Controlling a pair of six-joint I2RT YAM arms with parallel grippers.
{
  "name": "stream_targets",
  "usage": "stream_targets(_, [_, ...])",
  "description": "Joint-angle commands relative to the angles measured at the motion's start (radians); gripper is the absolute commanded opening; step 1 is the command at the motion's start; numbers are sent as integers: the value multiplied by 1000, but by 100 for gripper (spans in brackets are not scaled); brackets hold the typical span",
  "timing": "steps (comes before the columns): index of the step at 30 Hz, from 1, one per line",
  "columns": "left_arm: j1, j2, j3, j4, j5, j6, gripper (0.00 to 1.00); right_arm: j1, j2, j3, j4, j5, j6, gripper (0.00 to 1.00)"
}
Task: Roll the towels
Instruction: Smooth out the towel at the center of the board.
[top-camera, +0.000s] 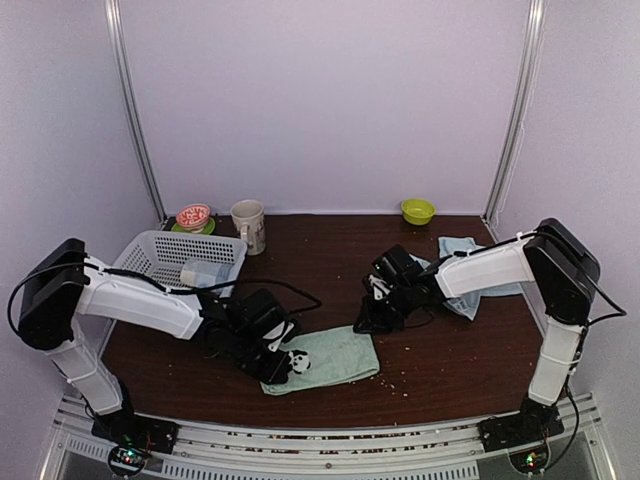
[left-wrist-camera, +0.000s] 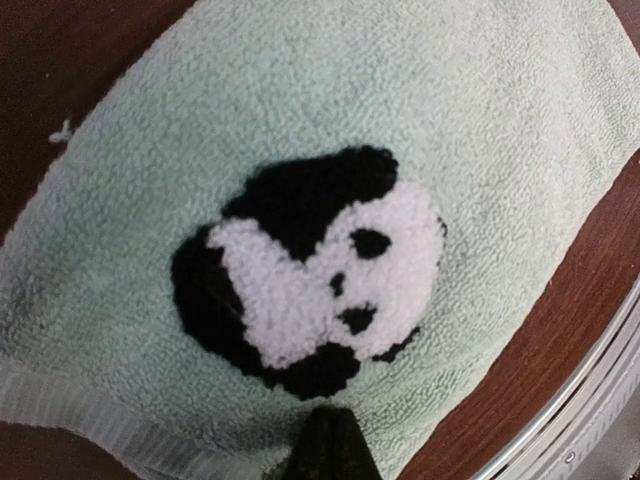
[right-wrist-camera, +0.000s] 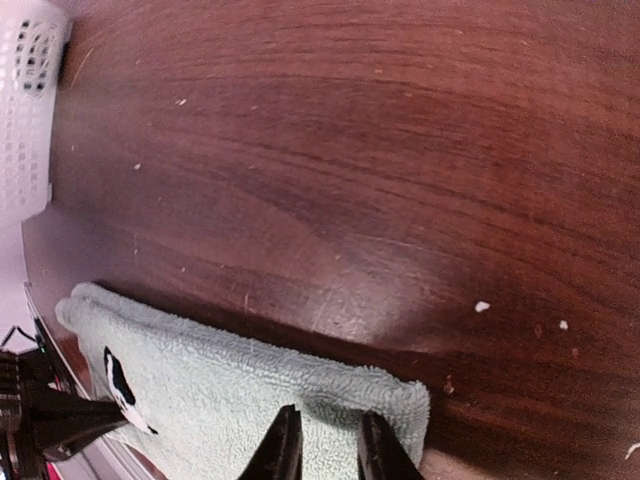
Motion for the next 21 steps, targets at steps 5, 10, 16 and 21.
stream_targets(5, [-10, -81, 104, -202, -57, 31, 40, -4, -196, -58, -63, 37, -32, 44])
stream_targets(10, [-9, -117, 219, -249, -73, 43, 49, 64, -344, -117, -100, 70, -51, 43])
stream_targets(16, [27, -53, 272, -211, -104, 36, 45, 168, -362, -220, -16, 88, 24, 41])
stream_targets(21, [58, 17, 255, -159, -113, 15, 35, 183, -406, -336, 53, 234, 135, 43])
